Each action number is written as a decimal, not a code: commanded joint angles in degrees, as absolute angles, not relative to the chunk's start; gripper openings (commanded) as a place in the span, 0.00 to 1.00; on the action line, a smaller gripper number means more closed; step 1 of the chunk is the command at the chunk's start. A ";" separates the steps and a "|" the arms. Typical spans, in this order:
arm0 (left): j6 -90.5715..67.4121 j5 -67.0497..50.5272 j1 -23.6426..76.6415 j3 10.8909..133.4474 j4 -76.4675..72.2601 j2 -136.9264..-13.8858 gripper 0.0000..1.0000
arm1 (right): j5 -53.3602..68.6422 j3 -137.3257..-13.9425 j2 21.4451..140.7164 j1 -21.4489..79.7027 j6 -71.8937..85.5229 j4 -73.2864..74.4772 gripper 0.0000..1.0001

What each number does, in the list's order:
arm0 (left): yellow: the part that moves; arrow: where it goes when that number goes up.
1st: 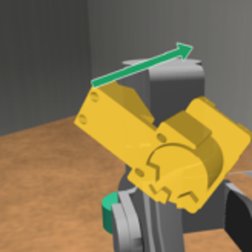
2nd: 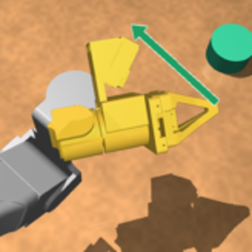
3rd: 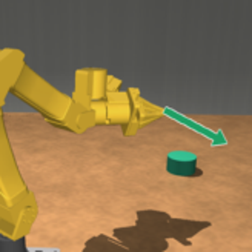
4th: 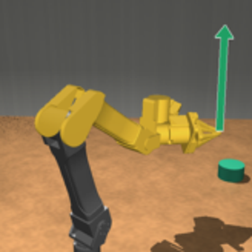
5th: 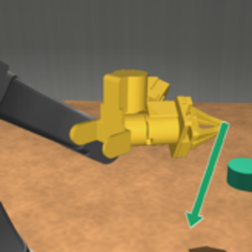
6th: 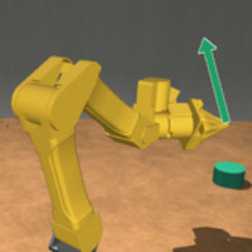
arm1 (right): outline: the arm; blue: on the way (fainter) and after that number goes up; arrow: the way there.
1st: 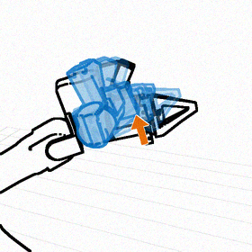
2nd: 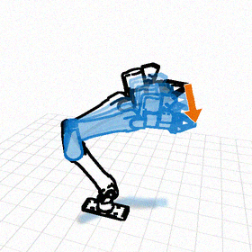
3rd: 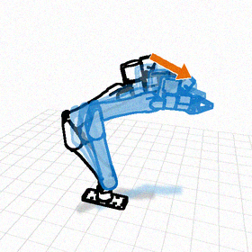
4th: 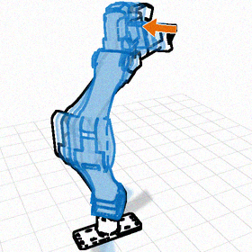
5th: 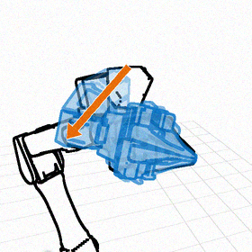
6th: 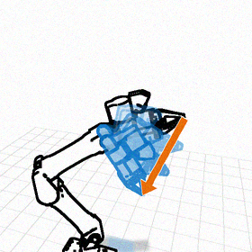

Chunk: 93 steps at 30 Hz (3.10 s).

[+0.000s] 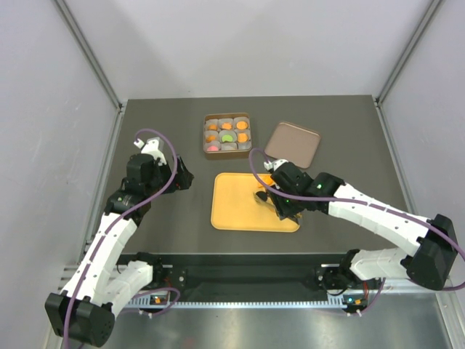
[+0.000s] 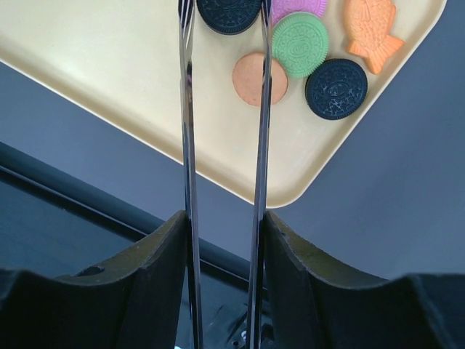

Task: Pack the cookies

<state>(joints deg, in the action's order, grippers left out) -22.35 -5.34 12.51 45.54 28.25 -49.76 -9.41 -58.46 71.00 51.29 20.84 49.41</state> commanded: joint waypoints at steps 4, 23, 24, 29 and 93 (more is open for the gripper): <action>-22.32 -5.80 12.22 45.53 26.19 -48.87 0.93 | -7.82 -58.71 70.32 52.12 21.53 47.99 0.41; -22.32 -5.98 12.22 45.53 26.19 -48.87 0.93 | -8.96 -62.56 71.63 52.12 20.04 49.22 0.35; -22.32 -5.98 12.22 45.53 26.19 -48.87 0.93 | -9.23 -63.27 71.63 52.12 19.69 49.57 0.36; -22.32 -5.80 12.22 45.53 26.28 -48.69 0.93 | -10.37 -68.02 72.77 51.86 18.28 50.45 0.35; -22.24 -5.89 12.22 45.62 26.10 -49.39 0.93 | -9.32 -92.29 99.23 37.35 12.30 37.53 0.37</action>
